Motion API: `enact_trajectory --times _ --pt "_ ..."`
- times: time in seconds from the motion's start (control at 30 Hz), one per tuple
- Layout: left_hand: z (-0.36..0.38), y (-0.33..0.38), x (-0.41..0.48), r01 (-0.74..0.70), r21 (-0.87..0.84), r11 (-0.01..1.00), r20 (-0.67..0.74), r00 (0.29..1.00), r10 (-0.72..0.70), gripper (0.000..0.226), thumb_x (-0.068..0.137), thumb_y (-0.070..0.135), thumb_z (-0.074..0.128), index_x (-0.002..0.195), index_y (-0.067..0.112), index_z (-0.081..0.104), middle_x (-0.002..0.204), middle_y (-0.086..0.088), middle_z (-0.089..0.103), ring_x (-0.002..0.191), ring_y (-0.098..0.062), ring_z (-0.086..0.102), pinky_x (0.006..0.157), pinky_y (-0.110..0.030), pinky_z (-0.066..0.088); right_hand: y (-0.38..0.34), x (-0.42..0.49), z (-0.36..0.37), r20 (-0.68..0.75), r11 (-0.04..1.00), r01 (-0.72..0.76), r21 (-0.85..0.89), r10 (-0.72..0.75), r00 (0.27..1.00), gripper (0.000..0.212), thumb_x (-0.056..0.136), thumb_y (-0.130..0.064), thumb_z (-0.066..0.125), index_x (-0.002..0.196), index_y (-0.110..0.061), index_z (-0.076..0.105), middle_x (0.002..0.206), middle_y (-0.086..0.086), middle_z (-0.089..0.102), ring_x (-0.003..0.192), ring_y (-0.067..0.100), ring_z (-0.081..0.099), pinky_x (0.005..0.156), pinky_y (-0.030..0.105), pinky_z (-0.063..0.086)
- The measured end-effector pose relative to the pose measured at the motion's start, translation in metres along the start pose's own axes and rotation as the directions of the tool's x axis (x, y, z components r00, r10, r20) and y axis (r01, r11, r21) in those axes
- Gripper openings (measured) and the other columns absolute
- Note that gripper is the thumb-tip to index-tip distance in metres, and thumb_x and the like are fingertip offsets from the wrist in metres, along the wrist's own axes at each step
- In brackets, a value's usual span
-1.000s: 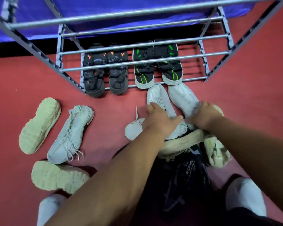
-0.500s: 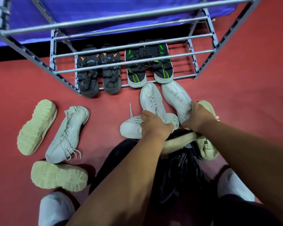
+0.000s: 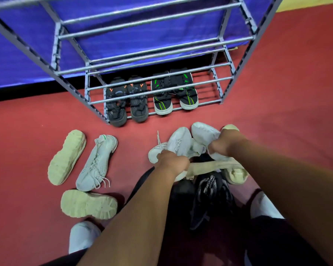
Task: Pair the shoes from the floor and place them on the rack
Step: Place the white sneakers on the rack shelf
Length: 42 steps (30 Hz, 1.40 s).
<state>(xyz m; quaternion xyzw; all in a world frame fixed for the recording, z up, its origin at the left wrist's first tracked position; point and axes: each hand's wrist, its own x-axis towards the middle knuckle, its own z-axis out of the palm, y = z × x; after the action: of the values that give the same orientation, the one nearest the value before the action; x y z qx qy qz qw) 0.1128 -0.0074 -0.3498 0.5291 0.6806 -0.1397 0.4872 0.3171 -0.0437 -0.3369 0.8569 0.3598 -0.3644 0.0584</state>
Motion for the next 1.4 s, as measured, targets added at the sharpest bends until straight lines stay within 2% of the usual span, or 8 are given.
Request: enact_trajectory --times 0.1,0.33,0.53,0.73,0.9,1.0,1.17,1.4 --pt "-0.009 -0.004 -0.027 -0.019 0.024 1.000 0.031 0.999 0.019 0.073 0.075 0.023 0.074 0.140 0.007 0.047 0.124 -0.007 0.055 0.085 -0.022 0.060 0.055 -0.027 0.044 -0.008 -0.028 -0.013 0.024 1.000 0.005 -0.022 -0.005 1.000 0.051 0.058 -0.041 0.084 0.097 -0.014 0.065 0.086 0.005 0.064 0.082 0.029 0.068 0.078 0.038 0.063" --pt "-0.044 -0.018 -0.103 -0.109 0.174 0.979 0.115 0.989 0.090 0.056 0.088 0.030 0.071 0.138 0.013 0.055 0.126 -0.009 0.061 0.100 -0.026 0.058 0.083 -0.035 0.049 -0.026 -0.102 -0.052 0.073 0.970 0.134 -0.202 -0.122 0.990 0.036 0.067 -0.041 0.080 0.092 -0.019 0.065 0.090 0.004 0.064 0.091 0.030 0.066 0.079 0.035 0.058" --pt "-0.126 -0.008 -0.161 -0.186 0.432 0.883 0.014 0.980 0.200 0.057 0.086 0.028 0.072 0.138 0.012 0.057 0.133 -0.011 0.062 0.097 -0.029 0.055 0.080 -0.036 0.045 -0.056 -0.165 -0.108 -0.020 0.931 0.222 -0.290 -0.238 0.971 0.027 0.064 -0.039 0.074 0.068 -0.013 0.070 0.073 0.004 0.067 0.067 0.023 0.064 0.060 0.029 0.050" --pt "-0.226 0.022 -0.196 -0.169 0.629 0.759 -0.124 0.942 0.312 0.015 0.079 0.026 0.069 0.079 0.012 0.063 0.101 -0.009 0.070 0.082 -0.027 0.067 0.077 -0.034 0.053 -0.092 -0.196 -0.136 -0.142 0.904 0.288 -0.316 -0.345 0.928 0.030 0.063 -0.040 0.069 0.059 -0.010 0.071 0.061 0.005 0.066 0.059 0.025 0.065 0.051 0.024 0.045" --pt "-0.268 0.026 -0.172 -0.190 0.625 0.757 -0.180 0.909 0.377 0.021 0.085 0.029 0.063 0.097 0.011 0.061 0.100 -0.011 0.065 0.081 -0.025 0.064 0.067 -0.031 0.049 -0.124 -0.186 -0.129 -0.245 0.907 0.352 -0.229 -0.404 0.881 0.033 0.069 -0.047 0.071 0.078 -0.016 0.070 0.073 0.002 0.067 0.065 0.021 0.063 0.055 0.026 0.047" --pt "-0.268 0.024 -0.132 -0.184 0.624 0.759 -0.248 0.875 0.416 0.041 0.096 0.032 0.056 0.120 0.000 0.063 0.126 -0.024 0.060 0.100 -0.033 0.059 0.082 -0.032 0.048 -0.147 -0.164 -0.116 -0.286 0.914 0.385 -0.125 -0.405 0.869 0.042 0.077 -0.048 0.072 0.106 -0.018 0.068 0.088 0.003 0.068 0.083 0.029 0.066 0.071 0.032 0.056" --pt "-0.242 0.013 -0.063 -0.159 0.519 0.840 -0.398 0.824 0.403 0.089 0.103 0.030 0.053 0.154 -0.019 -0.001 0.163 -0.034 0.007 0.148 -0.044 0.023 0.120 -0.043 0.025 -0.182 -0.111 -0.092 -0.324 0.913 0.407 -0.009 -0.388 0.863 0.054 0.082 -0.044 0.070 0.127 -0.015 0.059 0.117 0.008 0.069 0.111 0.034 0.062 0.093 0.042 0.056" --pt "-0.230 0.005 0.019 -0.070 0.479 0.875 -0.529 0.772 0.352 0.092 0.104 0.036 0.049 0.157 -0.012 -0.009 0.165 -0.023 0.008 0.144 -0.038 0.029 0.116 -0.039 0.030 -0.221 -0.045 -0.059 -0.387 0.905 0.425 0.021 -0.385 0.838 0.052 0.088 -0.046 0.068 0.124 -0.010 0.054 0.125 0.012 0.062 0.115 0.038 0.052 0.091 0.043 0.048"
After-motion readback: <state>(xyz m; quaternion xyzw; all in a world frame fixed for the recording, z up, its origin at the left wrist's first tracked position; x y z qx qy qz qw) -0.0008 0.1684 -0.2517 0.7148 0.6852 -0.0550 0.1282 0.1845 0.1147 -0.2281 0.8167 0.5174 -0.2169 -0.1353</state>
